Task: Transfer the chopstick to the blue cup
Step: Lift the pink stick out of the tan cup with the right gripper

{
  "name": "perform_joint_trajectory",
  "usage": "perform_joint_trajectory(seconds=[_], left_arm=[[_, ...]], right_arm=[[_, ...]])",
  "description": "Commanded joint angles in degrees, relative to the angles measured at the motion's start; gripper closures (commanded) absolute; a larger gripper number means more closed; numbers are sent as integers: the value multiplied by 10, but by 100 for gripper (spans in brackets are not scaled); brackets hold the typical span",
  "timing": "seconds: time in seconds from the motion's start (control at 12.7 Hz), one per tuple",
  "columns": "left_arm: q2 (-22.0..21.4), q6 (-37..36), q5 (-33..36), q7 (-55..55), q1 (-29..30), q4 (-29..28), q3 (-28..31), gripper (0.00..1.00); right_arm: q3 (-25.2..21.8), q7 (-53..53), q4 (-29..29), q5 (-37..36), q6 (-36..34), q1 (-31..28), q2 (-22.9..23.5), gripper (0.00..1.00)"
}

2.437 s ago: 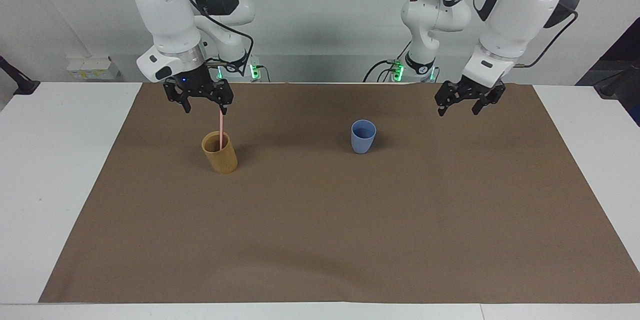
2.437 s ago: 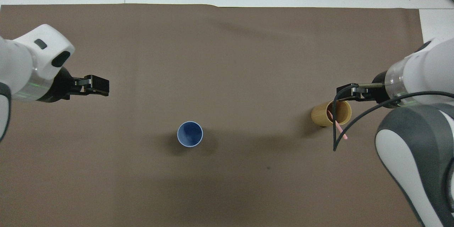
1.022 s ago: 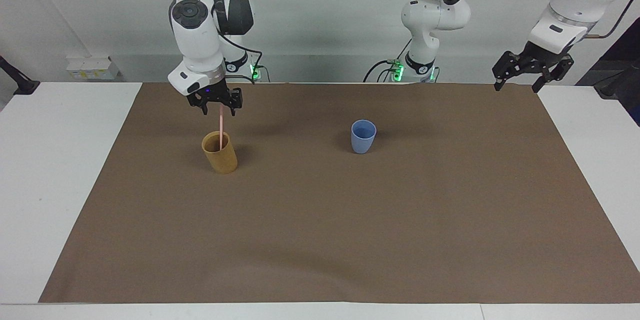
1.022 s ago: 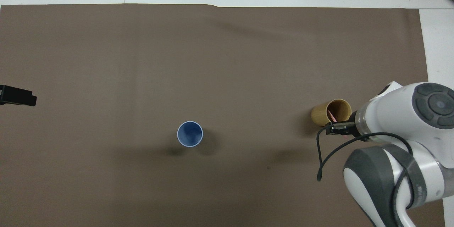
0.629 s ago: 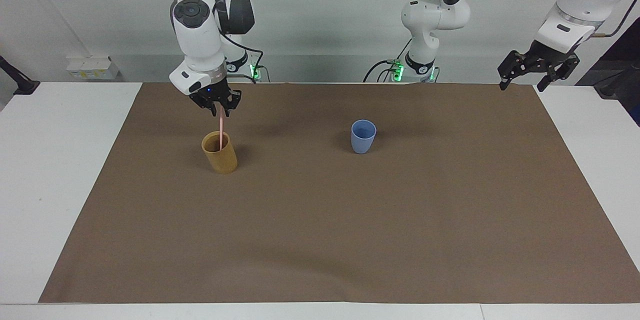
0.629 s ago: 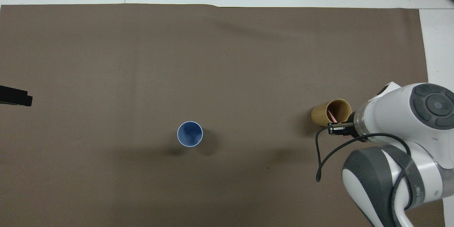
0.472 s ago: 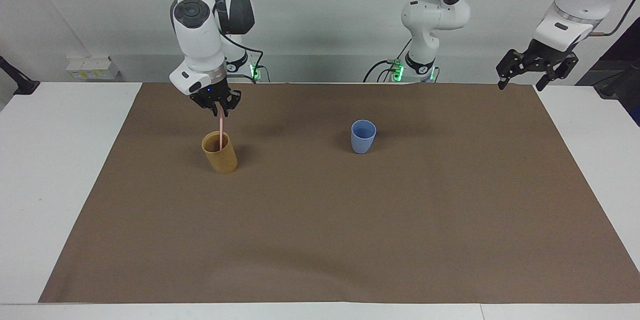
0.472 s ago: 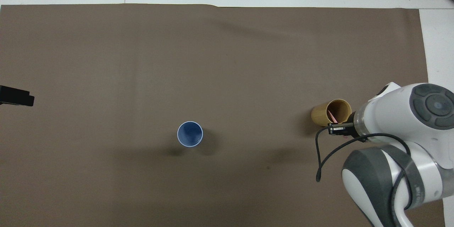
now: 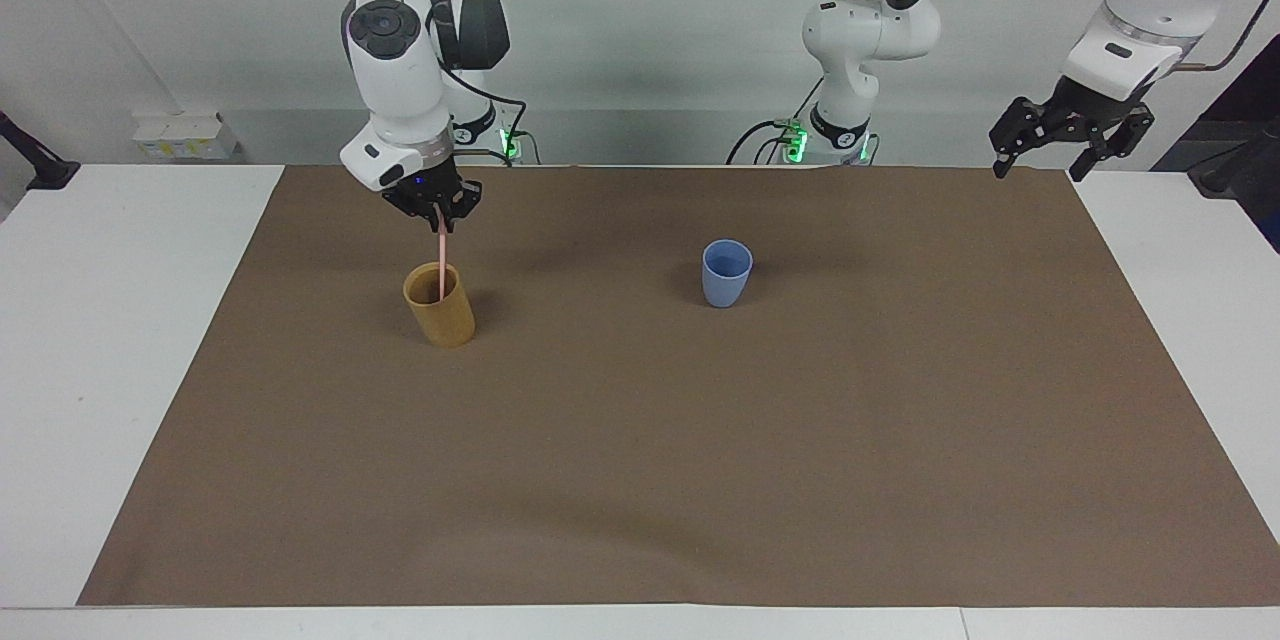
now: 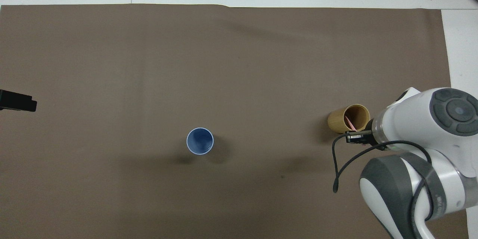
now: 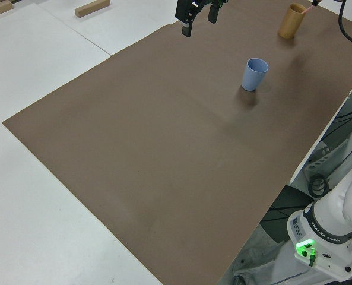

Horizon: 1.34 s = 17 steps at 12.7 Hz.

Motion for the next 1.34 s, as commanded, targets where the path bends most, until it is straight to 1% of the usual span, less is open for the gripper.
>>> perform_joint_trajectory(seconds=[0.0,0.08,0.31,0.63,0.86,1.02,1.26], left_arm=[[-1,-14,7,3,5,8,-2,0],[-1,-14,7,3,5,8,-2,0],[-1,-14,7,3,5,8,-2,0],[-1,-14,7,3,5,8,-2,0],[-1,-14,7,3,5,8,-2,0],[-1,-14,7,3,5,8,-2,0],[-1,-14,7,3,5,8,-2,0]], right_arm=[[-1,-9,-5,-6,-16,1,-10,94],[0,-7,-3,-4,-16,1,-9,100],[-1,-9,35,-3,-18,-1,2,100],[-1,-5,109,0,-82,-7,8,100],[-8,-3,165,22,-145,-13,15,100],[-10,-3,182,41,-164,-27,16,100],[-9,3,190,78,-170,-35,16,100]])
